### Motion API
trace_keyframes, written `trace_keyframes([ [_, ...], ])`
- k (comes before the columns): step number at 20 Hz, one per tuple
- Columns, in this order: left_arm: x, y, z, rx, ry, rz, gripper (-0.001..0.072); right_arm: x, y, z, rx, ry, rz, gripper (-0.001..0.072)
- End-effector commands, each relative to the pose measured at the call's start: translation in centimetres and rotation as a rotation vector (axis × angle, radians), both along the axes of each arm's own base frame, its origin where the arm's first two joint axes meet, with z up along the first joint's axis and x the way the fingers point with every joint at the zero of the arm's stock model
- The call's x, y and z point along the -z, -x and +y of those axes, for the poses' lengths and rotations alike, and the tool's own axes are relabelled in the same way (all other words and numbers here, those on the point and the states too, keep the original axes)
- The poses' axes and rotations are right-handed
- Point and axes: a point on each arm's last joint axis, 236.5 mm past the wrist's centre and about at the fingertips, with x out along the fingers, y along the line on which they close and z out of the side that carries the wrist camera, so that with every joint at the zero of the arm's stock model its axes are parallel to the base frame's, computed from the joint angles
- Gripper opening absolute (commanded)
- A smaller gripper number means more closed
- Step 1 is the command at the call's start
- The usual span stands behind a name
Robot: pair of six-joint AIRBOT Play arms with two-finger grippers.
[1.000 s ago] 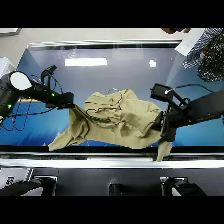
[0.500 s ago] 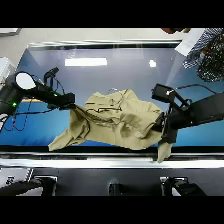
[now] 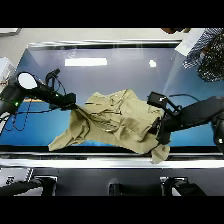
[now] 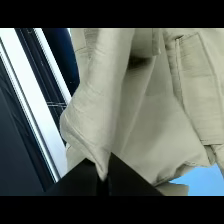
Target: Fold the clothes and pants, and hang the long-sleeved shirts on hangers.
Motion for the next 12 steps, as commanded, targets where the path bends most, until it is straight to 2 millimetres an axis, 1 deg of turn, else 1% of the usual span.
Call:
trace_keyframes([
  [1, -0.8, 0.3, -1.4, 0.004, 0.069, 0.012, 0.0017, 2.1, -2.4, 0.2, 0.030, -0.007, -0.054, 0.0022],
  [3, -1.4, 0.4, -2.3, 0.011, 0.114, 0.016, 0.0017, 2.6, -3.7, 0.5, 0.043, -0.020, -0.072, 0.0022],
  [5, -2.4, 0.2, -2.9, 0.018, 0.142, -0.003, 0.0017, 3.6, -4.0, 1.3, 0.024, -0.023, -0.050, 0.0022],
  [7, -3.8, -0.5, -3.3, 0.021, 0.160, -0.038, 0.0017, 4.9, -3.3, 3.6, -0.070, -0.012, -0.042, 0.0022],
  [8, -4.7, -0.8, -3.4, 0.023, 0.168, -0.059, 0.0017, 5.6, -3.3, 4.8, -0.106, 0.001, -0.057, 0.0022],
  [10, -6.1, -1.4, -3.6, 0.026, 0.177, -0.096, 0.0017, 6.6, -4.1, 6.7, -0.138, 0.046, -0.119, 0.0022],
  [12, -6.6, -1.7, -3.6, 0.026, 0.179, -0.111, 0.0017, 6.3, -4.8, 8.6, -0.139, 0.021, -0.175, 0.0022],
])
